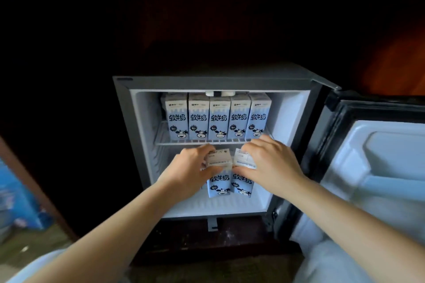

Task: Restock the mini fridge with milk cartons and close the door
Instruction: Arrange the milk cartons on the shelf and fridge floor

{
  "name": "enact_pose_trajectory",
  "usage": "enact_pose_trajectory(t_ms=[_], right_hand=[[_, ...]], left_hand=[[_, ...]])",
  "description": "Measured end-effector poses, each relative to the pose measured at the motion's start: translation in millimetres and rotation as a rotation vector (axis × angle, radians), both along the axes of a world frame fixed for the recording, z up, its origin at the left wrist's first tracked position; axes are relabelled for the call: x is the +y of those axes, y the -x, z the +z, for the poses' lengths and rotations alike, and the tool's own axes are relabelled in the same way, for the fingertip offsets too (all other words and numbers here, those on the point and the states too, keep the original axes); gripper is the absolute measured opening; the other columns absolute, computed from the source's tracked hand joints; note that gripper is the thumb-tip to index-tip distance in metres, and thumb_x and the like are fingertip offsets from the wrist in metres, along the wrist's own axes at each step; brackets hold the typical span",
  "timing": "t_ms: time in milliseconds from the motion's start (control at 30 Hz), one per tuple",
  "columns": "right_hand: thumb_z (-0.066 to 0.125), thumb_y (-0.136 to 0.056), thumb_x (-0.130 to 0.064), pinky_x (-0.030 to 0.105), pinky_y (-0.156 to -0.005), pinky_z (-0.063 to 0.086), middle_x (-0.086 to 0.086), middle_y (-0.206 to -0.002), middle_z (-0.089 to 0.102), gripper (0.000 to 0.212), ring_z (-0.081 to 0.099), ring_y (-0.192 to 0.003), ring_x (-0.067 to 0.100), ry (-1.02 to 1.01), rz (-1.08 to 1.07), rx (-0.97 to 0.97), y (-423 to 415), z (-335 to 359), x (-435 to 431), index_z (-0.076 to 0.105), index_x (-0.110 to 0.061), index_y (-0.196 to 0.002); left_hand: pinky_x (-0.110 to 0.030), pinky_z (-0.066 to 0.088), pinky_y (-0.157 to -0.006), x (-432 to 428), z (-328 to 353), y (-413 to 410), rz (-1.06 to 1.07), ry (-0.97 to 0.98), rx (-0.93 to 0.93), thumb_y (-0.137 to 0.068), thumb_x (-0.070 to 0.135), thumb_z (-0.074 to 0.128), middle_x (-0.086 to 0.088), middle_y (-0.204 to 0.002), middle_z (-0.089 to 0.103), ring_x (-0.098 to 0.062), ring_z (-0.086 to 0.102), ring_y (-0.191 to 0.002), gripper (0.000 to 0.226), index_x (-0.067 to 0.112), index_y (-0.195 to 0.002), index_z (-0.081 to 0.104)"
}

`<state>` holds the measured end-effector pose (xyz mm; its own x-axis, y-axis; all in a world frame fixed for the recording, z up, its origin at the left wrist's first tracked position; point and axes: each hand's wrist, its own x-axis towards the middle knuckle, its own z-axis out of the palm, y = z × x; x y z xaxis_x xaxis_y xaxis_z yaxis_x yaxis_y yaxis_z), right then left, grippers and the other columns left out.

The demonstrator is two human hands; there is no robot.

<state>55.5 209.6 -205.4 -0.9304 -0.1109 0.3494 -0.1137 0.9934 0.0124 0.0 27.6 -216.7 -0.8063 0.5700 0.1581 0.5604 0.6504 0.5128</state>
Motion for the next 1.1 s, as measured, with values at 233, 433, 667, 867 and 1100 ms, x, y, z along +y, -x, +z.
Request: enact_pose_trajectory(t_ms=[233, 433, 667, 867, 1100], right_hand=[[0.05, -0.083, -0.063, 0.02, -0.07, 0.042, -0.008, -0.11, 0.061, 0.054, 0.048, -0.102, 0.009, -0.007, -0.023, -0.219, 51.5, -72.6, 4.1, 0.059, -0.02, -0.113], [0.056, -0.086, -0.048, 0.03, -0.081, 0.05, -0.003, -0.123, 0.057, 0.049, 0.045, -0.115, 0.016, -0.069, -0.057, -0.374, 75.9, -105.3, 9.3, 0.049, -0.02, -0.127], [0.052, -0.085, 0.006, 0.036, -0.076, 0.054, 0.004, -0.129, 0.047, 0.063, 0.06, -0.103, 0.027, -0.04, -0.111, -0.514, 94.7, -133.4, 5.9, 0.035, -0.023, -0.138], [0.049, -0.083, 0.012, 0.037, -0.081, 0.055, 0.009, -0.15, 0.03, 0.067, 0.058, -0.112, 0.03, 0.043, -0.104, -0.573, 105.0, -156.3, 7.7, 0.034, -0.021, -0.14], [0.062, -0.085, -0.009, 0.039, -0.093, 0.051, 0.01, -0.146, 0.038, 0.055, 0.058, -0.112, 0.028, 0.318, -0.102, -0.572, 107.0, -167.5, 14.6, 0.041, -0.02, -0.135]], left_hand=[[-0.035, 0.055, -0.078, 13.4, -71.7, 41.8, 0.133, 0.057, -0.192, -0.087, 0.03, 0.063, -0.006, -0.103, 0.068, -0.023, 0.065, -0.088, 0.029, 0.016, -0.111, 0.055], [-0.038, 0.054, -0.084, 30.5, -106.4, 61.6, 0.125, 0.185, -0.271, -0.09, 0.027, 0.06, -0.007, -0.109, 0.065, -0.025, 0.063, -0.095, 0.03, 0.014, -0.115, 0.051], [-0.039, 0.053, -0.086, 39.1, -134.8, 75.5, 0.154, 0.237, -0.287, -0.092, 0.021, 0.057, -0.008, -0.116, 0.062, -0.025, 0.061, -0.101, 0.036, 0.017, -0.126, 0.045], [-0.039, 0.054, -0.084, 40.4, -155.8, 76.5, 0.184, 0.166, -0.326, -0.092, 0.015, 0.056, -0.01, -0.113, 0.065, -0.026, 0.064, -0.099, 0.04, 0.018, -0.129, 0.043], [-0.034, 0.053, -0.08, 41.6, -167.8, 75.3, 0.24, 0.003, -0.352, -0.09, 0.016, 0.06, -0.007, -0.108, 0.067, -0.023, 0.064, -0.095, 0.04, 0.019, -0.126, 0.044]])
